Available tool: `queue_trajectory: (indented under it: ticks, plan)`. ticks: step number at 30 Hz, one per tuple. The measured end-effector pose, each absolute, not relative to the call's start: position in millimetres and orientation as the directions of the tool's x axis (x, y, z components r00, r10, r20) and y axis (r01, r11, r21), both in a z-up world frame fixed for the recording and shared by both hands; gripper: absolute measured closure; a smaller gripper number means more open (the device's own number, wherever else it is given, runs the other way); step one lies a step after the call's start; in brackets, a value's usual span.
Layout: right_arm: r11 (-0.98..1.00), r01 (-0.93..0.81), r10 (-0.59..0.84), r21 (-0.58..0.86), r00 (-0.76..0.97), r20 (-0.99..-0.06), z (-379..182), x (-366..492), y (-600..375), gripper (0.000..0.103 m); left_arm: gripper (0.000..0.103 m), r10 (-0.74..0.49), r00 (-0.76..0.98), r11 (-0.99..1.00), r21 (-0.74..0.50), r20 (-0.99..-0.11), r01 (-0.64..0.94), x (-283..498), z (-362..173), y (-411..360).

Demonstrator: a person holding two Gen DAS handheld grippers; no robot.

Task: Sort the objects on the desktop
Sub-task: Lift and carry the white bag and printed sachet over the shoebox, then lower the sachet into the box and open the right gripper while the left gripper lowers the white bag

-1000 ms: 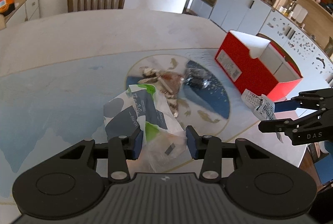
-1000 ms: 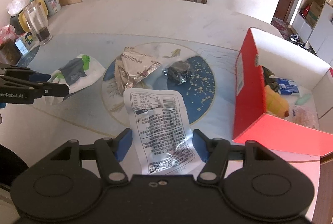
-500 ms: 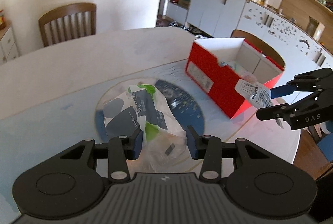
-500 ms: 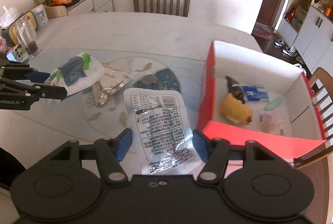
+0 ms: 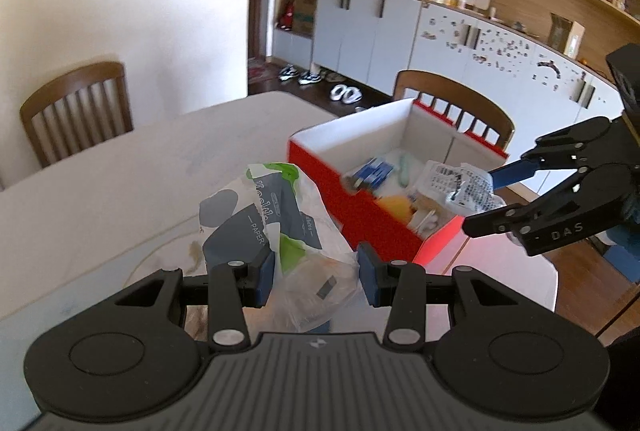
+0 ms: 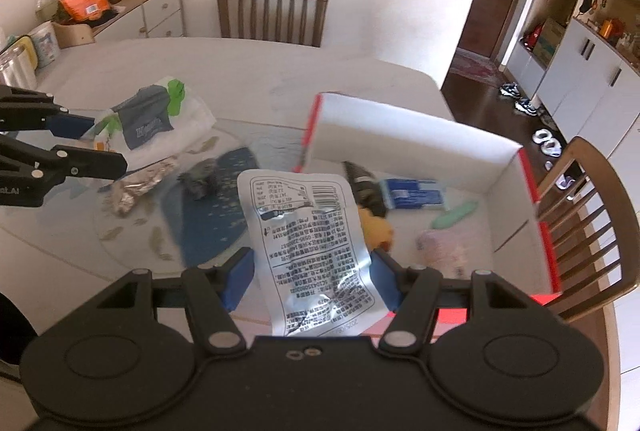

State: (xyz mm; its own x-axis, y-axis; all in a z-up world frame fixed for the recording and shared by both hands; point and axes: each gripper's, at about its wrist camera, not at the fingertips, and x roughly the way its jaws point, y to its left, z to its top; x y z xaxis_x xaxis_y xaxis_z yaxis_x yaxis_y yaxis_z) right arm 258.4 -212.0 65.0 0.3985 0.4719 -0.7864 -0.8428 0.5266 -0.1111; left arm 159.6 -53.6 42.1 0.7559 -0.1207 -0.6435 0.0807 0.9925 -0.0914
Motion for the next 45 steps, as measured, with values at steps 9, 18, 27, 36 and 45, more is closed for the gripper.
queue_trajectory:
  ticks: [9,18,27,36,45]
  plan:
    - [0.57,-0.816,0.458,-0.099,0.415,-0.786,63,304,-229,0.04,0.062,-0.155,0.757,0.987,-0.059,-0.635,0.153,205,52,-93]
    - [0.599,-0.791,0.424,-0.125,0.446,-0.788,57,348,-236,0.04,0.062,-0.184,0.75,0.976,-0.025,-0.635,0.218,244,55,-124]
    - [0.621,-0.772,0.392,-0.132,0.453,-0.801,45,379,-240,0.04,0.062,-0.207,0.715,0.966,-0.022,-0.668,0.259,277,44,-145]
    - [0.618,-0.773,0.362,-0.14,0.438,-0.823,30,400,-238,0.04,0.062,-0.234,0.657,0.959,-0.06,-0.717,0.276,311,29,-156]
    - [0.608,-0.779,0.328,-0.154,0.423,-0.845,10,410,-236,0.04,0.062,-0.241,0.616,0.936,-0.013,-0.75,0.351,342,16,-176]
